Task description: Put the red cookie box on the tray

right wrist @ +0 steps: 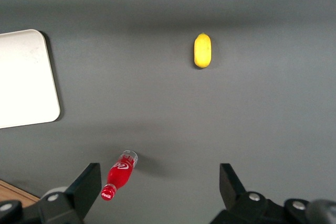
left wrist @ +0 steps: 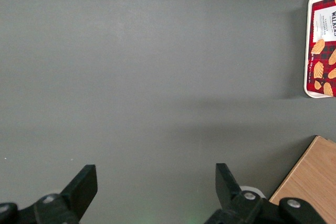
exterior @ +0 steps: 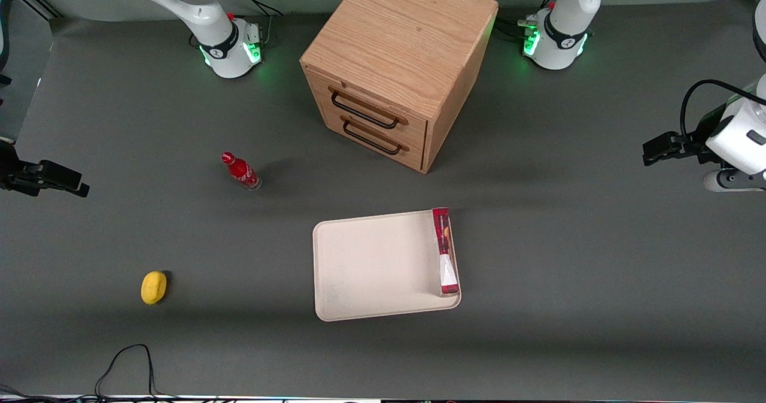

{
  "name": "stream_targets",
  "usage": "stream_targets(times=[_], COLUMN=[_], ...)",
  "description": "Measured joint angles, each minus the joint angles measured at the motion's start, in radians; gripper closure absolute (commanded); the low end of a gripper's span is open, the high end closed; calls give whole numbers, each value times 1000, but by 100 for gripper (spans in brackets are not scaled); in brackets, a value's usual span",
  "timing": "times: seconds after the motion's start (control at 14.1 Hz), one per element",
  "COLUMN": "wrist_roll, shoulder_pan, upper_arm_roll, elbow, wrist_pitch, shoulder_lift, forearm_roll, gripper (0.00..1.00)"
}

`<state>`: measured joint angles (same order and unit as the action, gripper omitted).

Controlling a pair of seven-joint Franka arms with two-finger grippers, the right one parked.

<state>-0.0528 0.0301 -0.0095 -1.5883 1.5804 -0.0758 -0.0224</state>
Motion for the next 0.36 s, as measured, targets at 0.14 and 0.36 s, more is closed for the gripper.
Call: stream_targets(times=[0.14,0.36], wrist_roll=[0,4], shoulder_pan=[0,0], upper_arm_roll=[0,0], elbow=[0,1], wrist_pitch=[-10,-36], shoulder_lift=[0,0], forearm_roll=[4,18], gripper=[0,0])
